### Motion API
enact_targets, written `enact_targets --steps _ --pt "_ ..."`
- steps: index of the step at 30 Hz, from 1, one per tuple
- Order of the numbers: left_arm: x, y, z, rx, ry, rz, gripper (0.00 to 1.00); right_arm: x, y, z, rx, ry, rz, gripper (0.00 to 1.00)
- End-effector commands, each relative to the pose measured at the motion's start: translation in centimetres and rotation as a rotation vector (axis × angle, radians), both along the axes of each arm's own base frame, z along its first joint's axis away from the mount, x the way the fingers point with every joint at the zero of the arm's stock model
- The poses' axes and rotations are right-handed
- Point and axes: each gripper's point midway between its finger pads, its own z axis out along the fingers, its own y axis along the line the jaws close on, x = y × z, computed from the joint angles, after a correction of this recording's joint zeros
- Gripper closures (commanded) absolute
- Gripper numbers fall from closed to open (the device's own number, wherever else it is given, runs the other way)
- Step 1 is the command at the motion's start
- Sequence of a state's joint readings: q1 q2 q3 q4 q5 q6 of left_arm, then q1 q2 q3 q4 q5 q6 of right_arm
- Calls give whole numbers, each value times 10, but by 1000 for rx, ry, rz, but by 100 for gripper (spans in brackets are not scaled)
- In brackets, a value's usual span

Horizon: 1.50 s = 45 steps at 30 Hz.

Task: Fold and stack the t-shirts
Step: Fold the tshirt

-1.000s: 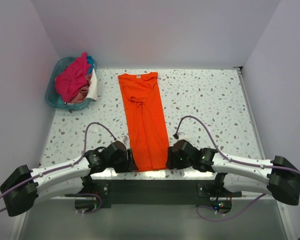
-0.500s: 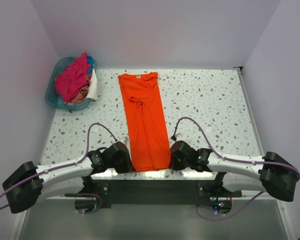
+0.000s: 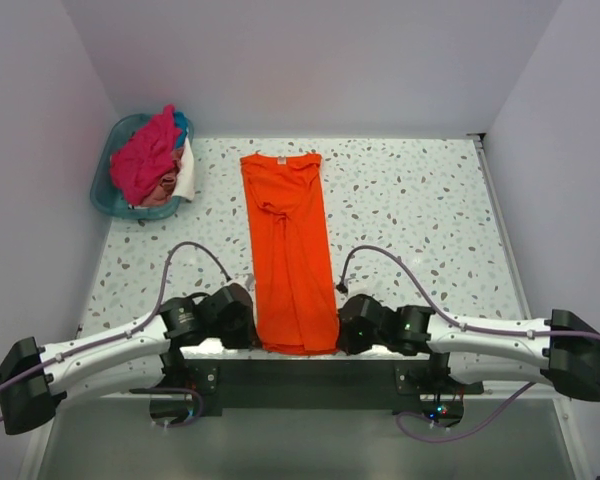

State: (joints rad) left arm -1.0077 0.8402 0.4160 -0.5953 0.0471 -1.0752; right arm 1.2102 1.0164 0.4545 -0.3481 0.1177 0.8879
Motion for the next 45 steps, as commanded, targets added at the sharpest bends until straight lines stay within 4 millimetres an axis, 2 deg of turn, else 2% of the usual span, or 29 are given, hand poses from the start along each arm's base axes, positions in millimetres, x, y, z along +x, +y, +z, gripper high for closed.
enact_targets --steps 1,2,3,4,6,7,9,10,11,12,14,15,17,18,19,23,25,28,30,32,34,35,37,39,40,41,42,43,45 --pt "21 -3 32 18 -107 7 100 23 -12 20 -106 -122 -22 100" --pt "29 -2 30 54 -131 8 100 30 -11 27 -129 -163 -5 100" --pt "34 -3 32 63 -142 6 100 38 -3 44 -112 -195 -5 100" --pt "43 -10 40 49 -166 8 100 47 -6 51 -130 -215 -22 100" --pt "61 -9 41 75 -192 21 100 67 -3 62 -149 -236 -37 100" --pt "74 -15 50 50 -224 35 100 72 1 63 -138 -220 -28 100" --pt "98 -7 52 56 -252 78 100 94 3 69 -126 -217 -58 100" --pt "111 -11 61 33 -295 84 100 102 8 64 -125 -206 -60 100" --pt "123 -7 61 38 -301 114 100 111 14 71 -111 -221 -59 100" --pt "136 -11 72 16 -336 128 100 123 15 70 -113 -220 -80 100" --pt "156 -8 71 35 -352 156 100 137 24 62 -120 -201 -83 100" --pt "164 -9 71 34 -359 170 100 153 29 70 -103 -216 -104 100" --pt "186 -9 70 21 -372 207 100 168 39 60 -110 -195 -105 100" --pt "198 -13 76 -2 -396 219 100 184 42 69 -92 -208 -129 100" --pt "205 -11 69 20 -387 227 100 193 45 68 -91 -209 -136 100" --pt "240 -3 71 35 -413 292 100 232 58 65 -101 -212 -159 100" --pt "253 -2 75 27 -429 312 100 248 55 65 -106 -216 -183 100" --pt "271 3 67 42 -416 340 100 270 56 63 -106 -209 -204 100" --pt "282 6 69 39 -422 360 100 287 55 61 -103 -207 -224 100" --pt "291 10 64 42 -414 372 100 299 59 66 -85 -210 -225 100" --pt "301 11 62 45 -412 382 100 309 55 56 -101 -191 -238 100" --pt "305 15 62 44 -410 392 100 315 58 58 -89 -195 -236 100" --pt "315 17 61 44 -417 395 100 326 53 51 -96 -182 -253 100" --pt "326 21 64 31 -432 403 100 338 50 54 -77 -183 -265 100" --pt "330 21 59 36 -428 391 100 342 50 47 -82 -168 -267 100" --pt "335 24 57 31 -424 394 100 350 50 52 -70 -175 -273 100" --pt "343 25 60 28 -436 401 100 355 48 50 -67 -167 -281 100" --pt "344 20 53 8 -417 377 100 358 48 49 -66 -161 -283 100" --pt "359 23 58 -22 -442 382 98 371 42 44 -67 -152 -308 100"
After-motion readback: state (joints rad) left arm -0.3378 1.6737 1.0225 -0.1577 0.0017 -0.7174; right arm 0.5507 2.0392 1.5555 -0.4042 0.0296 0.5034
